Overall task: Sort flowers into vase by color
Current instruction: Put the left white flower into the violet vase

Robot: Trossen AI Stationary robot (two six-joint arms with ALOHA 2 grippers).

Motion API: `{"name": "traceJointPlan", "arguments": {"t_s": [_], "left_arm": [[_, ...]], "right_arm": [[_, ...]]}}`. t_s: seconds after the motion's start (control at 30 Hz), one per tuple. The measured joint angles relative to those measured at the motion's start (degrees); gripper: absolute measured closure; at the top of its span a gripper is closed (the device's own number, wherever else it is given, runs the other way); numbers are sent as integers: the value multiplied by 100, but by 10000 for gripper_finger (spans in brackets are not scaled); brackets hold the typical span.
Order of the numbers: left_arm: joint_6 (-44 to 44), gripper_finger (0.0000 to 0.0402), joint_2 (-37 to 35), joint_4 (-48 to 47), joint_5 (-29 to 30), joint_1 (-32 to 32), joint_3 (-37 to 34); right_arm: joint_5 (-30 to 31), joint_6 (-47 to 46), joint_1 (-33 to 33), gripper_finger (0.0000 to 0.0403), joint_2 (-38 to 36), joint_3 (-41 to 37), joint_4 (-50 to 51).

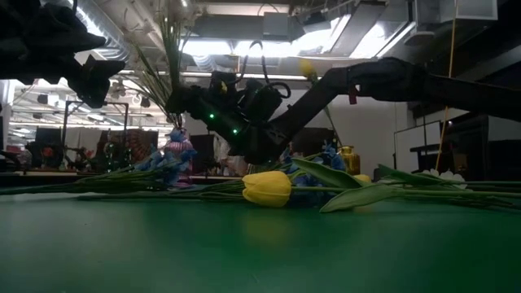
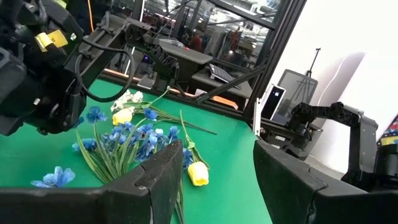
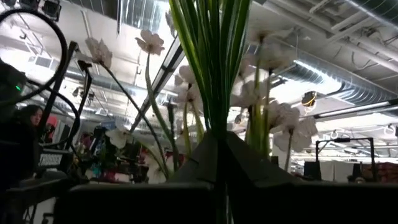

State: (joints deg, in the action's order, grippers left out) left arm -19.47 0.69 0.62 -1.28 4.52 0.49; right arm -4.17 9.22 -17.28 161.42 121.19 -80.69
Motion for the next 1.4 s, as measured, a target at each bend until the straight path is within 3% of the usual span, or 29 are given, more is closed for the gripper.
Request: {"name": "traceJointPlan", "arguments": {"t_s": [0.93, 1.4], "left_arm": [[-1, 208, 0, -2, 0, 1, 0], [-25, 208, 0, 0, 0, 1, 0]], "right_arm": [[266, -201, 6, 389, -2, -15, 919], [128, -336, 7, 272, -2, -17, 816]]}}
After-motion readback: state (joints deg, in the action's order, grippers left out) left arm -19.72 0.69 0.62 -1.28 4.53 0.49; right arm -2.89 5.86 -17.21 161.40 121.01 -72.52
